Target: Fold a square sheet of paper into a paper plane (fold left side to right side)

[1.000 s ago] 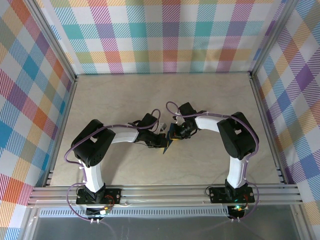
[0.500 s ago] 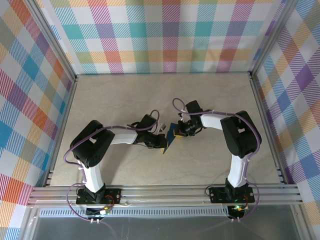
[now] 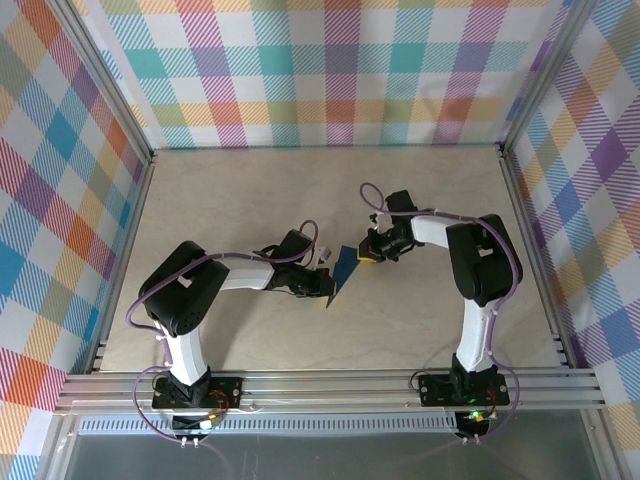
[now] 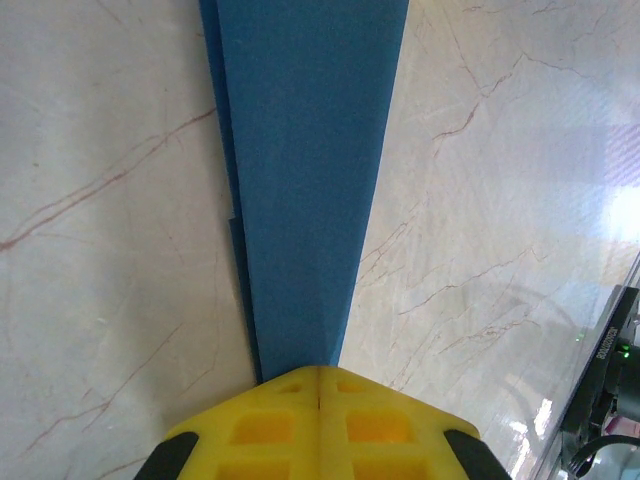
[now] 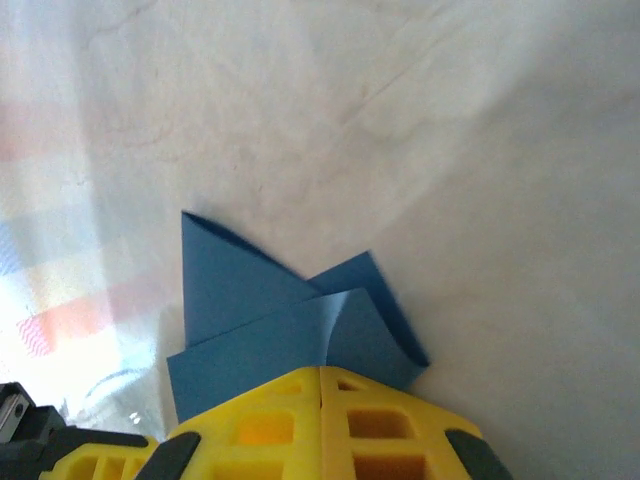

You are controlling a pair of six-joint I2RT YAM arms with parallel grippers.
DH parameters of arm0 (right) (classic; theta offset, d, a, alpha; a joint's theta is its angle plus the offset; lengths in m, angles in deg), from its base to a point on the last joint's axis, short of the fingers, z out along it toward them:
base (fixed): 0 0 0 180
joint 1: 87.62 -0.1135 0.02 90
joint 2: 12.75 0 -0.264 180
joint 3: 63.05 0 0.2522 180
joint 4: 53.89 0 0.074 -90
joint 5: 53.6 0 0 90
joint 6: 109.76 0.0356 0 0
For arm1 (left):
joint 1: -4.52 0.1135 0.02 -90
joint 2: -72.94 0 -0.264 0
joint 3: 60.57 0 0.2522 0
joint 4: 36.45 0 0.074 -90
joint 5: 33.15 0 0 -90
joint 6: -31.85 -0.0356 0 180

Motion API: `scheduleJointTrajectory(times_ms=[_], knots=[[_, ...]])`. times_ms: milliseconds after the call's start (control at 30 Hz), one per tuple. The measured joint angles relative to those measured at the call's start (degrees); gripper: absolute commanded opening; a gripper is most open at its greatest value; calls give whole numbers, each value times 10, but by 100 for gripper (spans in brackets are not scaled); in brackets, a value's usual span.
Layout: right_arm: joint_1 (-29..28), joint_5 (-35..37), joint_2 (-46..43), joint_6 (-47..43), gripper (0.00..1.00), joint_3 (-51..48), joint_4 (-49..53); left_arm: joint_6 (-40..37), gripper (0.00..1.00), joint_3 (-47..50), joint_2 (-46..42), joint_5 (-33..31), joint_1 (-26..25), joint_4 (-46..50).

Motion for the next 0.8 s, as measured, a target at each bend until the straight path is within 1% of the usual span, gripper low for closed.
scheduleJointTrajectory(times_ms=[300,600,800], knots=[[14,0,17,0,0,31,25,7,0,2,-1,0,0,-3],[54,44,21,0,0,59,24,11,0,5,-5,-2,0,0],[60,50,-8,0,2,58,24,20,0,6,-8,-4,0,3]])
